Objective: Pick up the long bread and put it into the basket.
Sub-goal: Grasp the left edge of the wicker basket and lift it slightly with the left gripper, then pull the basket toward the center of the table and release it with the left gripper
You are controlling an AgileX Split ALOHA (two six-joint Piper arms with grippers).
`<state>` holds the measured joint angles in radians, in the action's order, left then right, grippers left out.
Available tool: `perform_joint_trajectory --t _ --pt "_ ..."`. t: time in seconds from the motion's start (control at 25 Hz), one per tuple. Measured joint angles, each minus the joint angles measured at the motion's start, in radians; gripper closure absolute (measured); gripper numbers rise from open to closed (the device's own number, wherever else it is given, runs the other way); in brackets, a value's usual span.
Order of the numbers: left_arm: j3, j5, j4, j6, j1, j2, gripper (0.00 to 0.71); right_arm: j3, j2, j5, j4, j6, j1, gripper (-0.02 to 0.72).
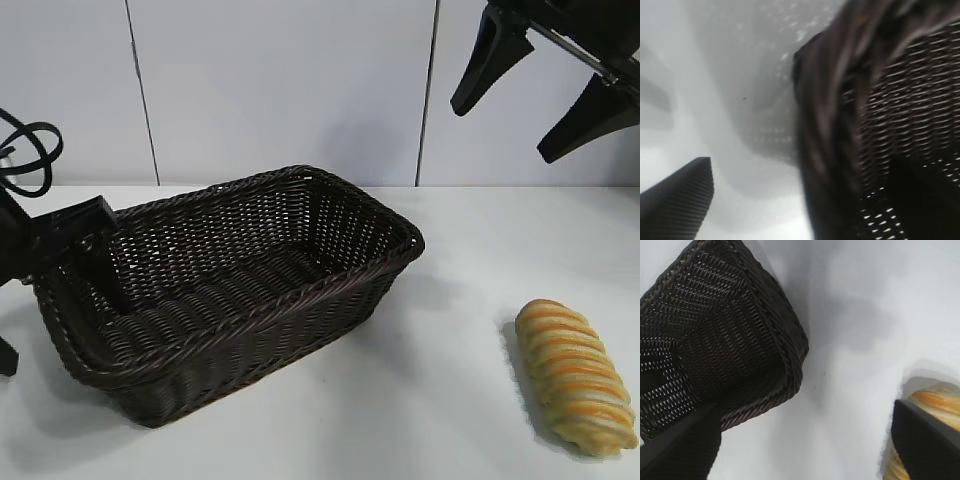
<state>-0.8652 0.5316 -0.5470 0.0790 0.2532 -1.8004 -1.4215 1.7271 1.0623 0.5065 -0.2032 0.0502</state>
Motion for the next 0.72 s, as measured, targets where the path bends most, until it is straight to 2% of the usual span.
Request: perform_joint_trajectory --t 0.16,0.2,0.52,0.72 --pt "-0.021 0.003 -0.012 0.005 0.000 -0.001 0.560 0.000 0.000 0.000 0.000 0.000 0.000 0.041" --pt "-0.035 0.004 -0.019 0.003 0.000 -0.002 0.606 0.000 0.000 0.000 0.000 0.000 0.000 0.041" --pt "-0.186 0.140 0.021 -0.057 0.003 -0.014 0.609 0.000 0.000 0.000 0.000 -0.001 0.000 0.041" --pt "-0.318 0.274 0.034 -0.115 0.003 -0.017 0.609 0.000 0.000 0.000 0.000 -0.001 0.000 0.041"
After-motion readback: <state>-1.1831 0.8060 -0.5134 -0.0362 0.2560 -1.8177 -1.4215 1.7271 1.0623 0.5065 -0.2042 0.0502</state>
